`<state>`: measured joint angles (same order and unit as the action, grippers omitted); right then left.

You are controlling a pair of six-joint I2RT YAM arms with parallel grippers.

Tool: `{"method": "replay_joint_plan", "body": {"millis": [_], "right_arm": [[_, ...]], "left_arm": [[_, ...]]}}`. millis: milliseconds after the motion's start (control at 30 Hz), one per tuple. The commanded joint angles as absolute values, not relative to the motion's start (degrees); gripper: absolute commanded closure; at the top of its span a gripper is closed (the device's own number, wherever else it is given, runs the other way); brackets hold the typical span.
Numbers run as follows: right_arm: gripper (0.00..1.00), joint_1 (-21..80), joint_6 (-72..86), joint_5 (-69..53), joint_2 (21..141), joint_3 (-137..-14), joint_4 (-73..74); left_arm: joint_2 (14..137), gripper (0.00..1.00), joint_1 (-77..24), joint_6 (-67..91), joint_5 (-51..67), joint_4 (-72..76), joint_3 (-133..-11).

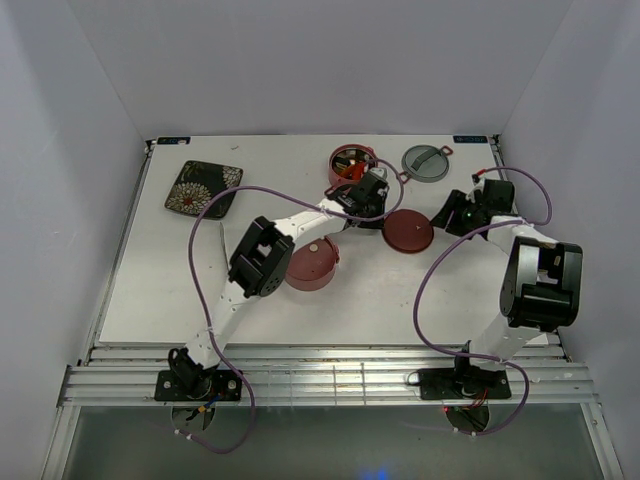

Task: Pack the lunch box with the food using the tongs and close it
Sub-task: Pick up the box lid from the center of the board.

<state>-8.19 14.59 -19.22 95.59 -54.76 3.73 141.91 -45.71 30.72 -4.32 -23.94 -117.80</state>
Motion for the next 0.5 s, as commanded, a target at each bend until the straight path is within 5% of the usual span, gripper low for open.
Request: {"method": "replay_joint_plan", "body": {"millis": [0,467], "right_arm": [[0.39,-8.5,14.6,-19.7,95.7,-56.6,3.4],[0.43,-9.0,15.0,-21.2,96.8,-55.8,2.3]], "left_arm": [[143.3,0.64,-45.8,31.2,-4.7,-26.5,-119.3],[144.9,0.92,-46.4,28.5,-8.2,-31.2,-122.1]]}}
